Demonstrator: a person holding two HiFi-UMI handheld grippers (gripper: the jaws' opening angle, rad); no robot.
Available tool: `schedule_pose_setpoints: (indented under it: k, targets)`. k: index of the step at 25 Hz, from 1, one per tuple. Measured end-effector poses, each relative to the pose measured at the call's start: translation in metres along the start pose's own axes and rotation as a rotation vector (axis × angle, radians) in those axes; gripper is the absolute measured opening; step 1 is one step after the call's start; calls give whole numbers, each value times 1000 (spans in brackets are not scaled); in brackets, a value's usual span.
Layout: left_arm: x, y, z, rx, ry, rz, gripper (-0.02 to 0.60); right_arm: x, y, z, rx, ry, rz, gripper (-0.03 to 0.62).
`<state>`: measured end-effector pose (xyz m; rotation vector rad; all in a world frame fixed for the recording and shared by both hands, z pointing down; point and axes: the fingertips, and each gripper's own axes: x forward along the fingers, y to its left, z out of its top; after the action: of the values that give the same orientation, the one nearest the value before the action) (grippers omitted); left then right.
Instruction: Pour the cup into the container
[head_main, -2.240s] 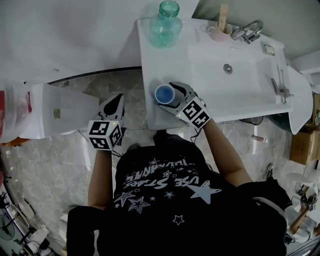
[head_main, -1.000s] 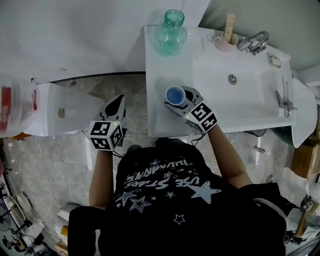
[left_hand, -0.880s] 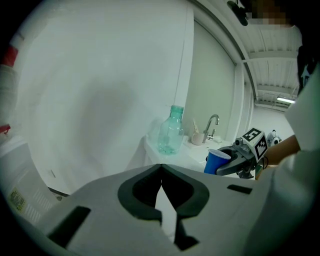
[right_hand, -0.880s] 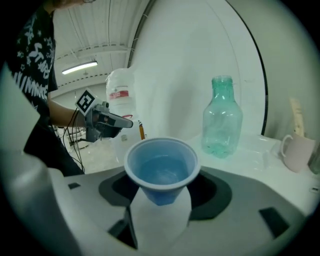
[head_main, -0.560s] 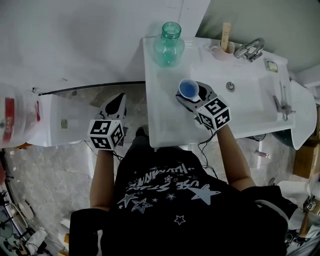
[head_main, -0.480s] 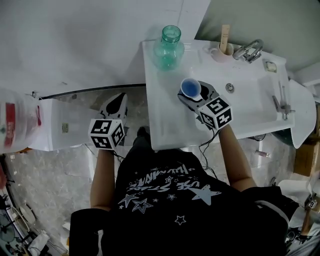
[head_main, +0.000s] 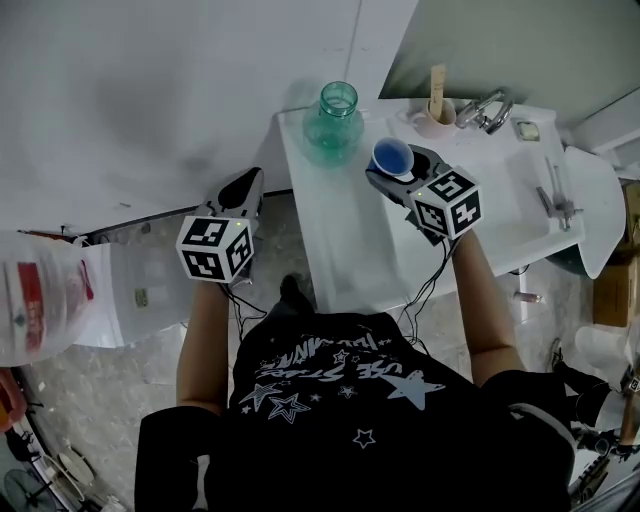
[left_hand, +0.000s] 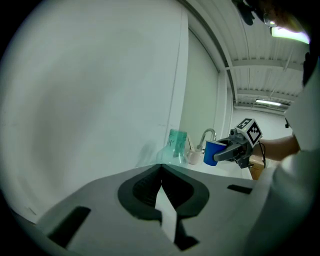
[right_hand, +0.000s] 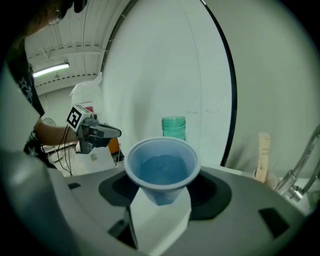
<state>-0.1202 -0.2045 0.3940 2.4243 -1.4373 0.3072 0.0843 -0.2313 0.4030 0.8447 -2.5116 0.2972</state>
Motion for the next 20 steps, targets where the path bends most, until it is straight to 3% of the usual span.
schedule_pose_setpoints:
  k: [10, 20]
  targets:
    - [41, 11, 43, 47, -11, -66, 9, 5, -32, 34, -23, 26, -65, 282]
    - [71, 14, 61, 74, 0, -98, 9, 10, -55, 61, -40, 81, -101, 278]
